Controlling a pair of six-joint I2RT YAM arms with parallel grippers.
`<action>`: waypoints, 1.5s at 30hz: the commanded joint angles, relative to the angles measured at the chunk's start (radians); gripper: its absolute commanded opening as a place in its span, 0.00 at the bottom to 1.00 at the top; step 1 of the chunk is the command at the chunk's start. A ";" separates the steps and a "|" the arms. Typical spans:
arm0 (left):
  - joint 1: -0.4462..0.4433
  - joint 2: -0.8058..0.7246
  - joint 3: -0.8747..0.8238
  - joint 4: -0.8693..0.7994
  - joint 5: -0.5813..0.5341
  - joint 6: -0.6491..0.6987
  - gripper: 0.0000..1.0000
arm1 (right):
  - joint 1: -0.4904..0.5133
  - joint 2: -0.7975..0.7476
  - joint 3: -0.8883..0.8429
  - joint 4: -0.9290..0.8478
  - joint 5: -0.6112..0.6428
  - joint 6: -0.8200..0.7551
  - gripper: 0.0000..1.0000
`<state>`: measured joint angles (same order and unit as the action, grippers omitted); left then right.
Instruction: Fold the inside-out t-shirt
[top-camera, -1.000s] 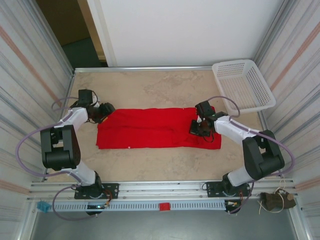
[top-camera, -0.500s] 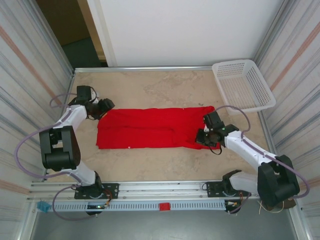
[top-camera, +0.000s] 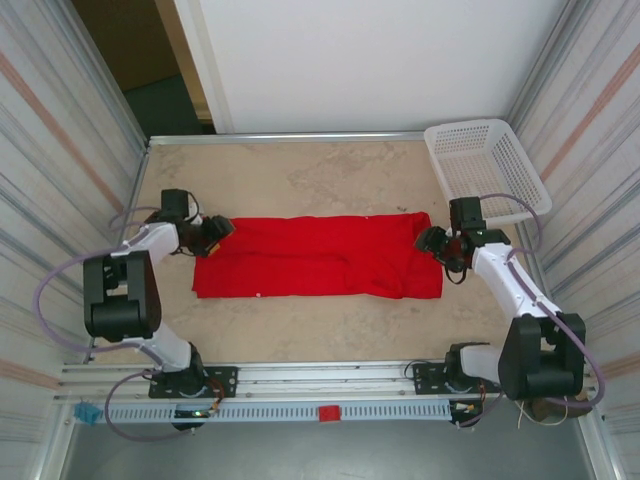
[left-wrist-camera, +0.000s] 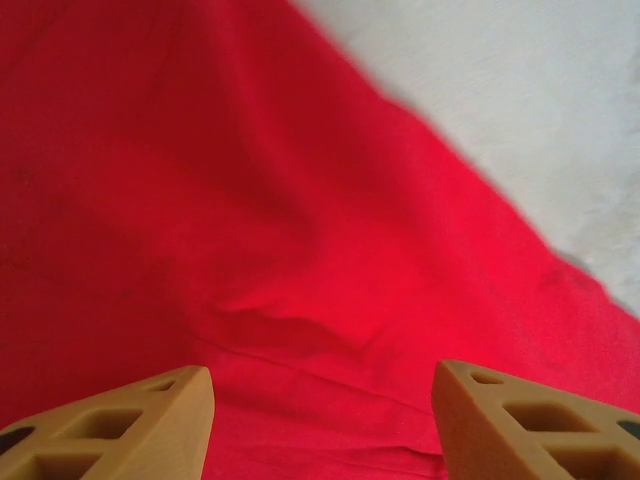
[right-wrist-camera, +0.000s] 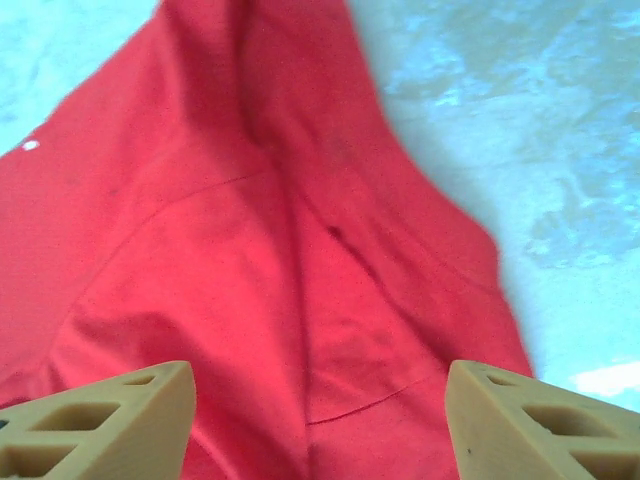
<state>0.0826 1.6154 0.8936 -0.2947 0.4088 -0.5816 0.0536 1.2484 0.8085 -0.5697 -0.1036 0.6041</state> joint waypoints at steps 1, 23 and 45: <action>-0.005 0.037 -0.007 0.028 -0.029 -0.008 0.59 | -0.027 0.041 0.032 -0.004 0.013 -0.043 0.71; -0.007 0.040 0.066 -0.002 -0.038 0.022 0.59 | 0.118 0.464 0.296 0.288 -0.154 0.077 0.25; 0.039 0.085 0.112 -0.017 -0.054 0.052 0.59 | 0.015 0.458 0.299 0.226 -0.121 0.031 0.29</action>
<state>0.1070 1.7275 0.9688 -0.2871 0.3645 -0.5533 0.0582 1.7988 1.1015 -0.3077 -0.2054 0.6533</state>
